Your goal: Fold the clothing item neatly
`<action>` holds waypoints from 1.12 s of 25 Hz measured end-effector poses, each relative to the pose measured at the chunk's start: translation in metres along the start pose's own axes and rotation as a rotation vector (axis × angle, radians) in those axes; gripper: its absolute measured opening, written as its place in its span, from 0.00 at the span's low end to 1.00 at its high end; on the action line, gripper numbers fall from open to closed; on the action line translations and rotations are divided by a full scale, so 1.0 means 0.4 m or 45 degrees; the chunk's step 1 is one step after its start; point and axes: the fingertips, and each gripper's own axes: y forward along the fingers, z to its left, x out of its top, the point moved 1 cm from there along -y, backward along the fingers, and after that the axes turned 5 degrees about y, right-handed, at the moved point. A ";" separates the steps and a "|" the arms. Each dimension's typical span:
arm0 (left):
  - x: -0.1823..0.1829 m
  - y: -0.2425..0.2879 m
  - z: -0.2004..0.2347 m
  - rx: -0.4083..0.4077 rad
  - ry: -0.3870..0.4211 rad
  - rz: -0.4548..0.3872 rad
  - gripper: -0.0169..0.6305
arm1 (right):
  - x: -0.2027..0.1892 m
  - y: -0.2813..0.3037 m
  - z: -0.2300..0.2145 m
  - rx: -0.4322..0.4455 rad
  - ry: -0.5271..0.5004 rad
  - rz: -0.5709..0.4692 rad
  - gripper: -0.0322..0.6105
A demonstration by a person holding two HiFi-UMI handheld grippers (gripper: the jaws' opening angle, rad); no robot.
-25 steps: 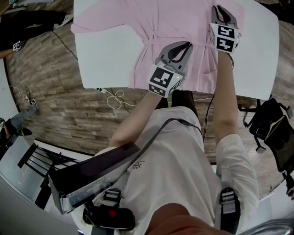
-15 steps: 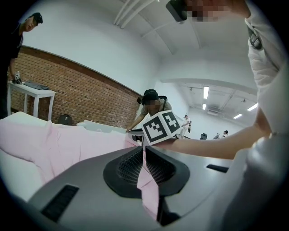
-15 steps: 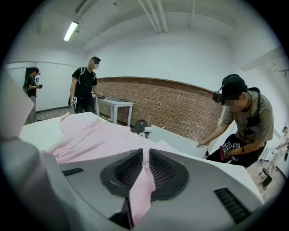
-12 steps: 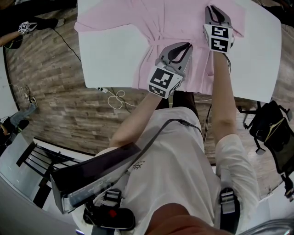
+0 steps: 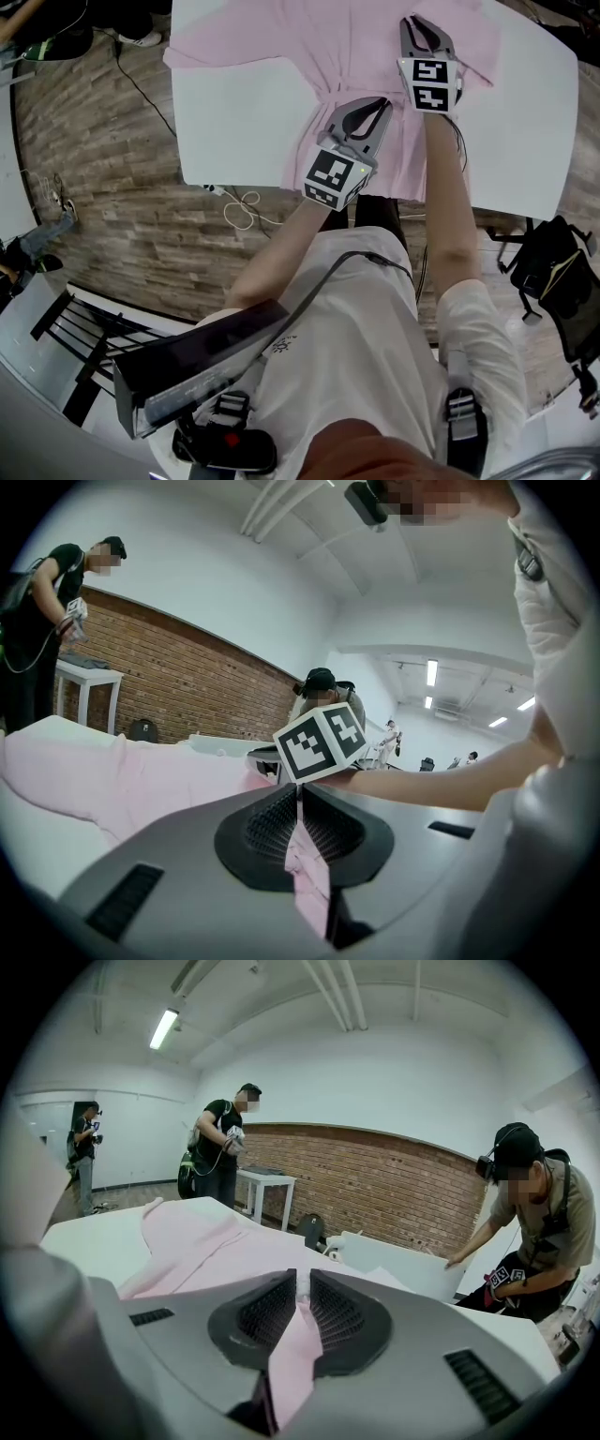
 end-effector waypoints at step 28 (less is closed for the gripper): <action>-0.024 -0.097 0.125 0.126 -0.028 -0.005 0.03 | -0.003 0.112 0.303 0.277 -0.084 0.038 0.12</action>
